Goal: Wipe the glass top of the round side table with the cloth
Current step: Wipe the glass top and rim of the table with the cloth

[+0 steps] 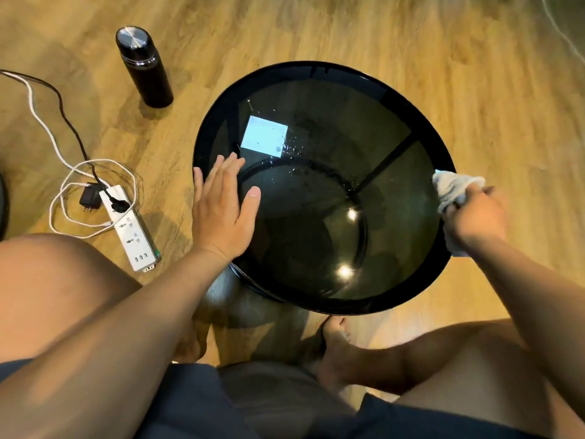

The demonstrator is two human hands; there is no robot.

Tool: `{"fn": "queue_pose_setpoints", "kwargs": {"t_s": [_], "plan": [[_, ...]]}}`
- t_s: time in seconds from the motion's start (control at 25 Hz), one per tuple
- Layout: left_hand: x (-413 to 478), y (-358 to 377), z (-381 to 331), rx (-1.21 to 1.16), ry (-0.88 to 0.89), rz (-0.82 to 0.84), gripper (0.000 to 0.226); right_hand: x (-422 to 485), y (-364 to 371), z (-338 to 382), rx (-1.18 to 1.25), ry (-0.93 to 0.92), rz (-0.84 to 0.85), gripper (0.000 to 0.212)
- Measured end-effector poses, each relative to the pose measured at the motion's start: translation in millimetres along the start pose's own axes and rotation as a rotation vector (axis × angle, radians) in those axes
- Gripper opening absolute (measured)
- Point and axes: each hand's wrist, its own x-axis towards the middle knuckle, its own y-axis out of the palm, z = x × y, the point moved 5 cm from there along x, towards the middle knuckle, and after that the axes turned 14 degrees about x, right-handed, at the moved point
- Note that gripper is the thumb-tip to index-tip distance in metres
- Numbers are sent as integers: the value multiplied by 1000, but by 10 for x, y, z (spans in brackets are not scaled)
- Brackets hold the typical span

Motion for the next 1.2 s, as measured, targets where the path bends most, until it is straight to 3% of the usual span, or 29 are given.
{"fn": "queue_pose_setpoints", "kwargs": {"t_s": [0.12,0.2,0.4,0.52,0.64,0.76,0.92,1.0,1.08,1.2], "plan": [[0,-16,-6,-2,-8,-5,60,-234,187,372,36,-26,-16,56],[2,-15,-11,-14,-6,-7,59,-643,285,775,82,-74,-19,46],[-18,-20,-2,-54,43,-26,58,-2185,671,2341,283,-559,176,31],[-27,-21,5,-27,108,-28,55,-2304,772,2446,336,-597,265,35],[-21,13,-45,59,146,21,58,-2095,666,2215,215,-743,207,37],[3,30,-14,86,73,44,58,-1531,519,1579,78,-615,153,42],[9,39,1,89,45,42,56,-505,46,120,36,-131,18,43],[20,38,6,91,32,35,55,-330,-20,-107,78,6,-21,37],[21,35,3,78,24,29,53,-424,69,-16,89,28,-28,38],[29,22,1,49,18,16,52,-855,135,263,58,-98,16,42]]}}
